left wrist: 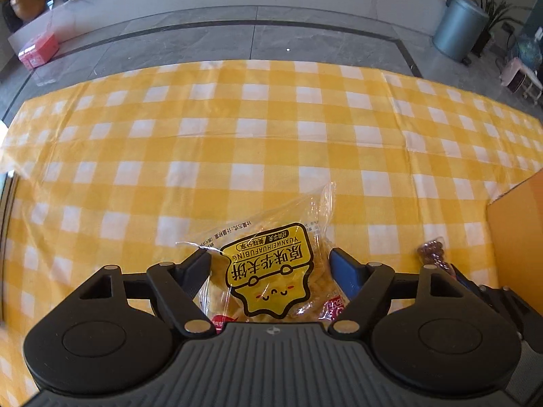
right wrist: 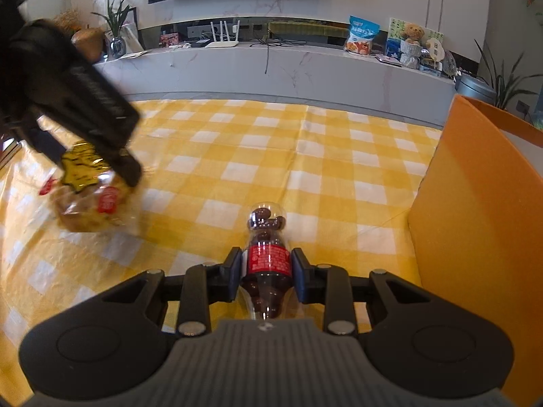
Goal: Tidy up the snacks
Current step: 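Carry the waffle bag with the left tool while the right carries the cola bottle to the box, then release the waffle bag into the box with the left tool while the right drops the cola bottle in, then withdraw both tools from the box and hold them above it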
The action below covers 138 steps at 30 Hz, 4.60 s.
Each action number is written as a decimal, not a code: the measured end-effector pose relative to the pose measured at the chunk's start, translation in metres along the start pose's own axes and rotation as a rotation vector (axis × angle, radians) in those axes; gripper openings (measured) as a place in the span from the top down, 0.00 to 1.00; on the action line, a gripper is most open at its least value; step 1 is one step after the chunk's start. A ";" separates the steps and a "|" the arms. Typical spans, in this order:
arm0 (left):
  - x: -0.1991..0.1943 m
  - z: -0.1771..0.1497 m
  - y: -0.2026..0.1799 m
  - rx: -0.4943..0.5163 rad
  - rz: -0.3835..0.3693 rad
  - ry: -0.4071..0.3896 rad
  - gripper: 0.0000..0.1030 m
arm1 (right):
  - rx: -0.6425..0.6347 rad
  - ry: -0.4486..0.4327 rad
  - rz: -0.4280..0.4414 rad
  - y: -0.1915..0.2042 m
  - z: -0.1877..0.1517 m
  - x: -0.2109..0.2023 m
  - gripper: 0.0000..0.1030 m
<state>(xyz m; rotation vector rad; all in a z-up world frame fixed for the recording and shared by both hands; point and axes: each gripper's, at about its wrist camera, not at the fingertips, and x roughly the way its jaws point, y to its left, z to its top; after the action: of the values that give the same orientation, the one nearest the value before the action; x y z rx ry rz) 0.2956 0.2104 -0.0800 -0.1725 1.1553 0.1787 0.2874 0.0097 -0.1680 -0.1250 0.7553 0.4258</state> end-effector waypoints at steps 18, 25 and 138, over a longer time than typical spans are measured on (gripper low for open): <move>-0.118 -0.055 0.006 -0.165 -0.542 -0.344 0.15 | 0.098 -0.268 0.015 -0.090 0.041 -0.180 0.71; -0.117 -0.057 -0.047 -0.088 -0.683 -0.357 0.15 | 0.198 -0.124 -0.152 -0.192 0.061 -0.162 0.71; -0.132 -0.217 -0.198 0.171 -0.179 -0.569 0.04 | 0.182 -0.143 -0.314 -0.066 -0.095 -0.279 0.03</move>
<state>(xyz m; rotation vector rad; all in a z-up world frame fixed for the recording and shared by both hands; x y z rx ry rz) 0.0955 -0.0385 -0.0355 -0.0643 0.5804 -0.0324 0.0737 -0.1666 -0.0484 -0.0402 0.6171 0.0658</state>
